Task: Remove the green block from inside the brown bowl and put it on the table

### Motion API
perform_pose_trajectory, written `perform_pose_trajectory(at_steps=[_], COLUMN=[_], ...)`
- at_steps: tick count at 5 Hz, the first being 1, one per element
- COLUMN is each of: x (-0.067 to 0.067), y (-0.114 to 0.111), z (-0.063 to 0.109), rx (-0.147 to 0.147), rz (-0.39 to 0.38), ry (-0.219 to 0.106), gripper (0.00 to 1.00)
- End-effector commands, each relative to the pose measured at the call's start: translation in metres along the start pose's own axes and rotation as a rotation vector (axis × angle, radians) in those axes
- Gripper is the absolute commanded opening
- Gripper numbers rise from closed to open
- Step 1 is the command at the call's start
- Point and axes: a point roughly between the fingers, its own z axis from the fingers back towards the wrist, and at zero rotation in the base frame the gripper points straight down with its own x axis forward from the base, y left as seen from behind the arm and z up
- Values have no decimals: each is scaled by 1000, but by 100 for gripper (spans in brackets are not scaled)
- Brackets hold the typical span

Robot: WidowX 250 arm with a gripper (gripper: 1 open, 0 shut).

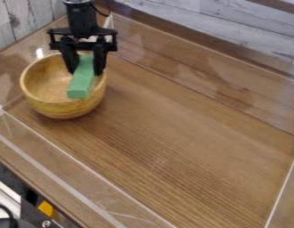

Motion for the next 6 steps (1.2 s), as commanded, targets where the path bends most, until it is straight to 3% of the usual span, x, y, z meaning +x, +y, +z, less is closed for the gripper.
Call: perform_pose_trajectory(at_steps=[1,2,4,6], x=[10,12,10,-13], y=[-2,-3,-5,-2], z=[1,1,-3,-15], rx=[1,1,7,15], rz=[12,18,-45,-145], ry=[-21,-19,-9,4], gripper=[0,0,0,0])
